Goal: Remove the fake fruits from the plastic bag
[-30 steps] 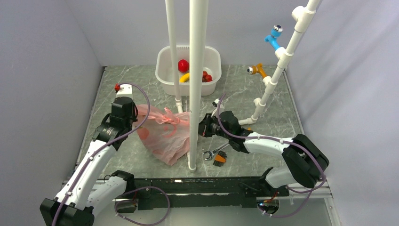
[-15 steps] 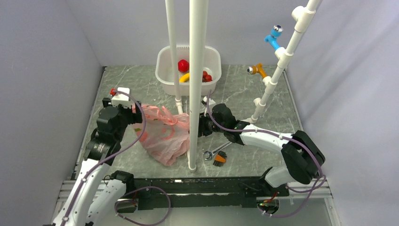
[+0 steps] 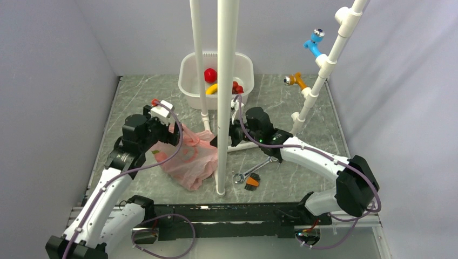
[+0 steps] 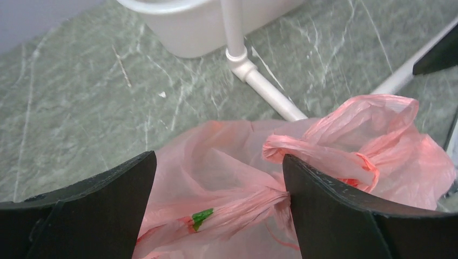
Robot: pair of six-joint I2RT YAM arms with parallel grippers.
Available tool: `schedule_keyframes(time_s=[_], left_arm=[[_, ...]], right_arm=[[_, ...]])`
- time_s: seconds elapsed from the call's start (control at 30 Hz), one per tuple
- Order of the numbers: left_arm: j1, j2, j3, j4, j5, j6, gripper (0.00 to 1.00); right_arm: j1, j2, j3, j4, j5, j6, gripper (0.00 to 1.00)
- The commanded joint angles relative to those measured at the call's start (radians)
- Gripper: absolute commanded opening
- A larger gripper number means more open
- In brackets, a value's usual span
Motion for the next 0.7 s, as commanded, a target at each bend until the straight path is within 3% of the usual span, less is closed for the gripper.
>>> schedule_keyframes(time_s=[0.0, 0.17, 0.3, 0.43, 0.53, 0.6, 0.67], left_arm=[[-0.023, 0.022, 0.071, -0.061, 0.033, 0.038, 0.91], [-0.022, -0.017, 0.049, -0.033, 0.01, 0.033, 0.8], [-0.024, -0.036, 0.038, -0.015, 0.013, 0.025, 0.95], [-0.025, -0.035, 0.042, -0.023, 0.012, 0.03, 0.99], [-0.026, -0.035, 0.041, -0.026, -0.002, 0.035, 1.0], [-0.027, -0.026, 0.041, -0.027, -0.015, 0.038, 0.99], [-0.028, -0.004, 0.052, -0.042, -0.027, 0.04, 0.99]], right_arm=[[0.014, 0.01, 0.075, 0.056, -0.137, -0.052, 0.91], [0.069, 0.085, 0.109, 0.085, -0.086, -0.069, 0.94], [0.118, 0.155, 0.127, 0.104, 0.004, -0.089, 0.94], [0.152, 0.212, 0.13, 0.128, 0.212, -0.107, 0.91], [0.144, 0.253, 0.14, 0.122, 0.364, -0.058, 0.75], [0.137, 0.256, 0.141, 0.127, 0.38, -0.046, 0.45], [0.134, 0.249, 0.141, 0.139, 0.361, -0.048, 0.27]])
